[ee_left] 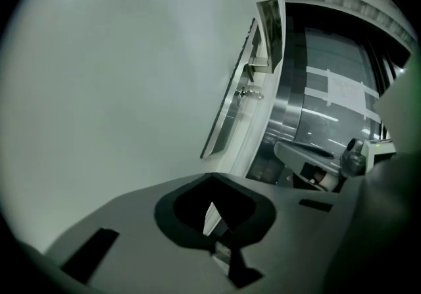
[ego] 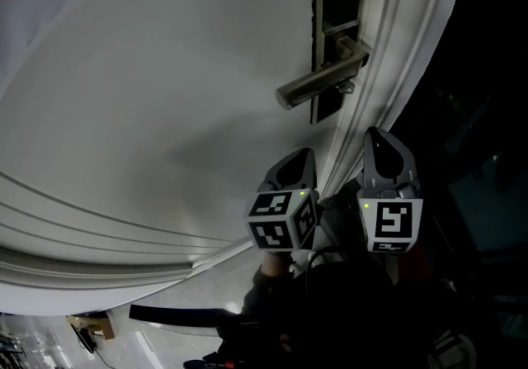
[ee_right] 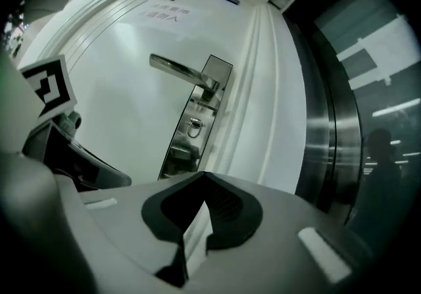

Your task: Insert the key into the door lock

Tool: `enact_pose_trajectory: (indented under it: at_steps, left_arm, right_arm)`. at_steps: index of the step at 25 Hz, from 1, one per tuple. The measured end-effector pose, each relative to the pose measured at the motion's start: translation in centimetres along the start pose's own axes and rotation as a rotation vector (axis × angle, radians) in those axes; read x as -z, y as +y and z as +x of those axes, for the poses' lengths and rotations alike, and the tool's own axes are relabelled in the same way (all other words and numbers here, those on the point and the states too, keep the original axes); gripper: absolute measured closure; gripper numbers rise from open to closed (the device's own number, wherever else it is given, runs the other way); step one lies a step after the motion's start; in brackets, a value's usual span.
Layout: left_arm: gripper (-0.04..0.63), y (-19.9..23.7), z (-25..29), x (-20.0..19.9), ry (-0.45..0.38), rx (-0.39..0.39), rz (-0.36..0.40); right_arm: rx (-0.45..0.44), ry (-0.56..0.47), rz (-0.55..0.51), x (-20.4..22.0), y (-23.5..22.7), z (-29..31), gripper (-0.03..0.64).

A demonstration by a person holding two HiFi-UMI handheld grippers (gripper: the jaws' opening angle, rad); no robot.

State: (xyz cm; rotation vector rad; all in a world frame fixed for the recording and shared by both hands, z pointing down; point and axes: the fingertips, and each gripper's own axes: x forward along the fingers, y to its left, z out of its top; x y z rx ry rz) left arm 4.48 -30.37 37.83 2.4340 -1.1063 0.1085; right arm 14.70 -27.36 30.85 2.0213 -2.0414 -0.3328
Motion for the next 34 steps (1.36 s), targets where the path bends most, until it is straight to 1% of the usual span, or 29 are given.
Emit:
enact_pose_trajectory:
  at_steps: [3, 6, 8, 10, 21, 34]
  left_arm:
    - [0.595, -0.3, 0.5, 0.9, 0.023, 0.005, 0.001]
    - [0.595, -0.5, 0.9, 1.8, 0.049, 0.009, 0.004]
    - [0.595, -0.8, 1.1, 2.2, 0.059, 0.015, 0.005]
    - [0.595, -1.0, 1.2, 2.3, 0.063, 0.018, 0.004]
    - [0.595, -0.8, 1.3, 2.4, 0.06, 0.011, -0.016]
    - [0.595, -0.8, 1.3, 2.5, 0.062, 0.009, -0.017]
  right_arm:
    - [-0.06, 0.025, 0.067, 0.8, 0.6, -0.4, 0.617]
    - [-0.127, 0.051, 0.175, 1.7, 1.1, -0.6, 0.617]
    - [-0.155, 0.067, 0.237, 2.1, 1.2, -0.7, 0.617]
    - [-0.169, 0.075, 0.268, 2.4, 1.1, -0.7, 0.617]
    - [-0.175, 0.084, 0.271, 2.8, 1.2, -0.4, 0.617]
    - [-0.18, 0.084, 0.269, 2.7, 1.3, -0.2, 0.617]
